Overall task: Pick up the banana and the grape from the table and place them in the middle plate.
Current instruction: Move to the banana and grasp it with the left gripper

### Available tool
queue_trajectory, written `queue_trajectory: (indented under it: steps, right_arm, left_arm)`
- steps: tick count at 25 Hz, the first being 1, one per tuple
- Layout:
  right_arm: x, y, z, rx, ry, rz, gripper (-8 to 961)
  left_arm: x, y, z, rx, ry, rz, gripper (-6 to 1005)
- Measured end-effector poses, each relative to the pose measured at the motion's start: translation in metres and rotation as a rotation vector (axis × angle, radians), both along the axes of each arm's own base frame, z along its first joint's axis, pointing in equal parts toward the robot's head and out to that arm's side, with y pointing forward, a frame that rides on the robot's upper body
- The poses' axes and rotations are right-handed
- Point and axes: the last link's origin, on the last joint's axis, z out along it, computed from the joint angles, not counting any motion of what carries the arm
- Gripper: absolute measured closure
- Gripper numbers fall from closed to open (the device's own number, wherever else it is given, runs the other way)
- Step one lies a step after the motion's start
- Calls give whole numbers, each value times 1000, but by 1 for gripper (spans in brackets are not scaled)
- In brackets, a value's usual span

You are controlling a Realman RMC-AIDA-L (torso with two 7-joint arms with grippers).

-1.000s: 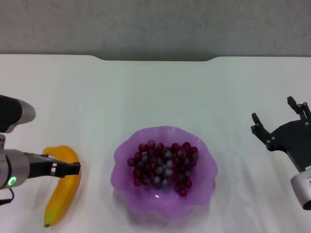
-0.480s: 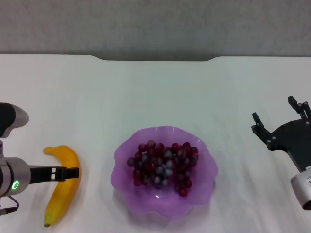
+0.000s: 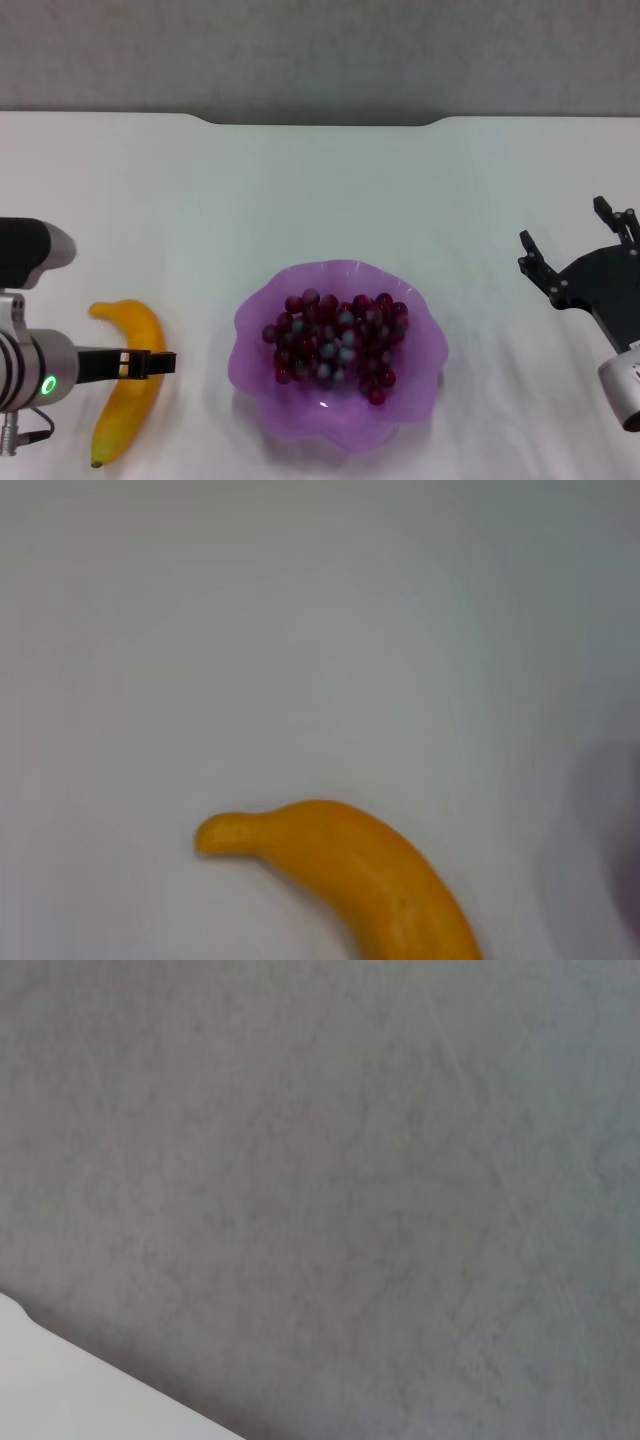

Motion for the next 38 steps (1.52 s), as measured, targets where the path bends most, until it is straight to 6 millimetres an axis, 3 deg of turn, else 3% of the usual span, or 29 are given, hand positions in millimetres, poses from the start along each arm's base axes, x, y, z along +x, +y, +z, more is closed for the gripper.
queue_trajectory:
  steps: [13, 38]
  right_arm:
    - [-3, 0, -2, -1, -23, 16, 45]
    - [-3, -1, -1, 3, -29, 18, 45]
  left_arm:
    - [-7, 6, -15, -15, 19, -6, 105]
    - [-13, 9, -27, -28, 26, -14, 151]
